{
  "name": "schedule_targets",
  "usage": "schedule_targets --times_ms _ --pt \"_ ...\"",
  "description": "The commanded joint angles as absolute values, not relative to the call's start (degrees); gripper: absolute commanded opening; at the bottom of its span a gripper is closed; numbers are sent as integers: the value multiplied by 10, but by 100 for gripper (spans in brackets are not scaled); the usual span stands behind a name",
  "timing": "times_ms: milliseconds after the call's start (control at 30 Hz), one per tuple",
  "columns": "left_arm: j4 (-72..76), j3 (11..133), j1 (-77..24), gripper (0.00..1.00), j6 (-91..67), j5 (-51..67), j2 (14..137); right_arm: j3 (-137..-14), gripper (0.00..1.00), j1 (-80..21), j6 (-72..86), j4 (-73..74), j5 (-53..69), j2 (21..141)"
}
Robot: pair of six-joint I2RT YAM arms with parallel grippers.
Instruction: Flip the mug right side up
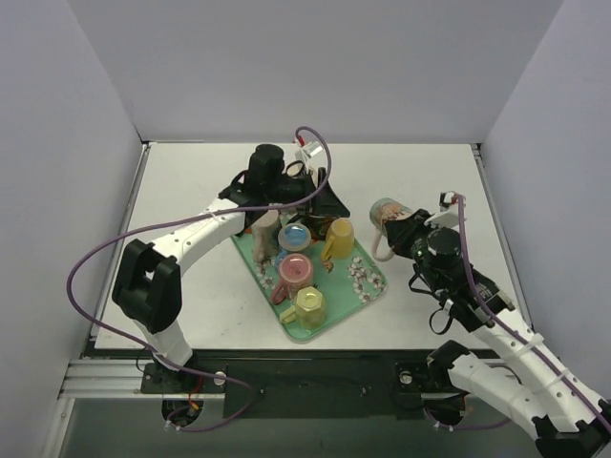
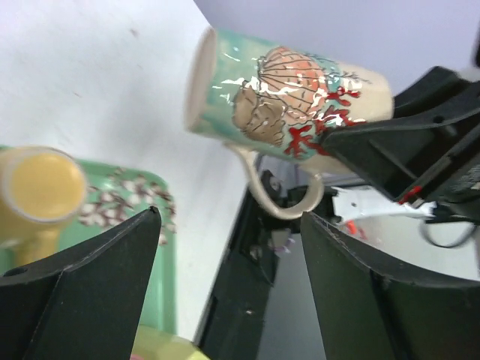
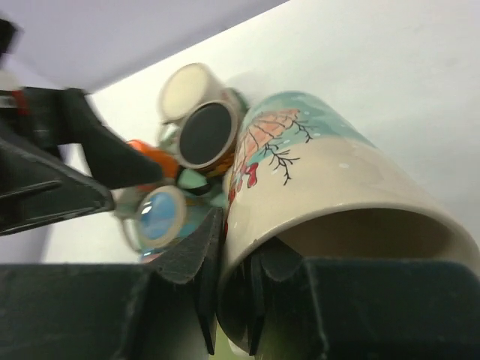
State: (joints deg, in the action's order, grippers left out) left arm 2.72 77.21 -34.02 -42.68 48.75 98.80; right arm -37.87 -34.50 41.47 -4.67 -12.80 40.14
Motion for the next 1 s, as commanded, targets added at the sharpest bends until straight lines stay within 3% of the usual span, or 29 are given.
schedule_targets --times_ms 0,267,567,733,867,900,967 --pt "-130 856 -328 87 -233 420 969 -556 0 -331 239 162 -259 455" --pt "-296 914 -353 88 -31 301 923 -785 0 -84 150 364 -106 790" --pt "-289 807 -423 82 87 155 879 -929 0 -8 113 399 -38 1030" --pt "-269 771 -446 79 99 127 902 -956 0 -2 105 415 -40 1078" --pt "-249 764 -452 82 94 102 943 -955 27 -2 100 424 -40 1095" --pt "-245 763 -454 82 92 99 955 -954 38 -2 100 425 -41 1095" --pt "-232 762 -459 82 89 77 971 -956 53 -3 103 434 -46 1087"
